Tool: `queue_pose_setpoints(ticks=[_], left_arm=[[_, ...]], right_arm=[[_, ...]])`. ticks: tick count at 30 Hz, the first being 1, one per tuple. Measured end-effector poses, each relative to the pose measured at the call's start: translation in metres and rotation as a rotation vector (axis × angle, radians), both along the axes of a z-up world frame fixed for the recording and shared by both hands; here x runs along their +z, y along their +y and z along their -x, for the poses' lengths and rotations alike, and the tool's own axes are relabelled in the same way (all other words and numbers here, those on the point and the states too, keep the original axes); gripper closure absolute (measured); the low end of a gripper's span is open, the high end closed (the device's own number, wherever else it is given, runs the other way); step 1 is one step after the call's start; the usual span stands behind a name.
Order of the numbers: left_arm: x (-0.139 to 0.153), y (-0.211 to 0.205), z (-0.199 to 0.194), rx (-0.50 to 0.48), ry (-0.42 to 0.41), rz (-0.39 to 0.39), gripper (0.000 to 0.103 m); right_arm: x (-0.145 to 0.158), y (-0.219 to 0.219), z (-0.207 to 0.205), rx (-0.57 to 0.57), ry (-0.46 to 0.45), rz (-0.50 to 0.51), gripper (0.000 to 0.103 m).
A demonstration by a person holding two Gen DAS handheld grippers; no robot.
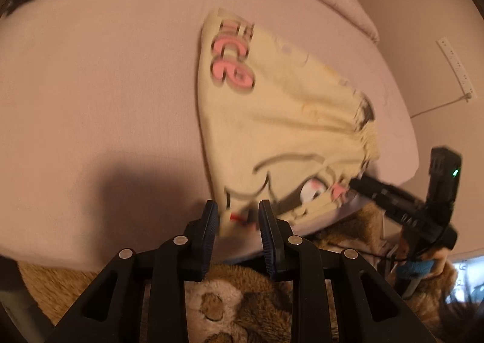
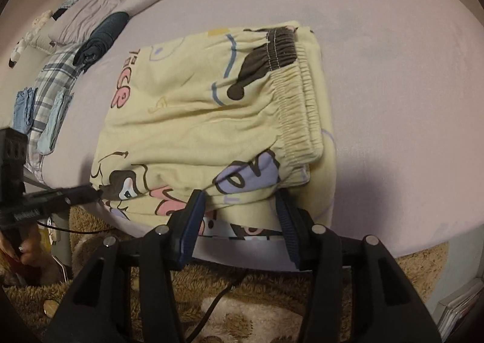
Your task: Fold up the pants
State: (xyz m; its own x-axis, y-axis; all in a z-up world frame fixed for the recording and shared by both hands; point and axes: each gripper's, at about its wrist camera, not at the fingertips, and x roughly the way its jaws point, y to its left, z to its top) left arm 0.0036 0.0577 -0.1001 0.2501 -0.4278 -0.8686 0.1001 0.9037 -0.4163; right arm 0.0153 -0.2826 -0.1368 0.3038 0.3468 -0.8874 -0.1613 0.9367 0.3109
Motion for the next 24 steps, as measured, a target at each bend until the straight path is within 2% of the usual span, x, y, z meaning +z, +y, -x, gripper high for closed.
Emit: queue_pose_setpoints(ticks=[4,7,11,14,17,22,24], left_arm=[[0.018,-0.004,-0.017,0.011,-0.091,-0.034,0.077],[0.017,-0.016,-0.027,-0.005,-0.123,-0.028,0.077],[0.002,-0.038,-0.037,-0.061,-0.108,-0.004,0.077],[-0.015,-0.053,-0.036,-0.095,-0.082,-0.053,0.077],[-0.022,-0.057,-0.03,-0.109,-0.117,-0.102,0.078],[-0.023,-0.048,-0.032,-0.073,-0.082,-0.066,0.078],[-0.021,-0.048,-0.032,-0.067,-0.081,-0.07,0.078]], right_arm=[[0.008,-0.003,0.003,-0.016,-0.005,0.003,0.054],[0.019,-0.015,0.006,-0.036,-0.033,0.014,0.054],[0.029,-0.025,0.003,-0.08,-0.067,0.015,0.053],[0.031,-0.026,-0.001,-0.103,-0.08,0.032,0.053],[0.032,-0.025,-0.003,-0.107,-0.085,0.057,0.053],[0.049,-0.011,-0.021,-0.076,-0.17,0.095,0.053],[0.054,-0.001,-0.035,-0.043,-0.213,0.079,0.052]])
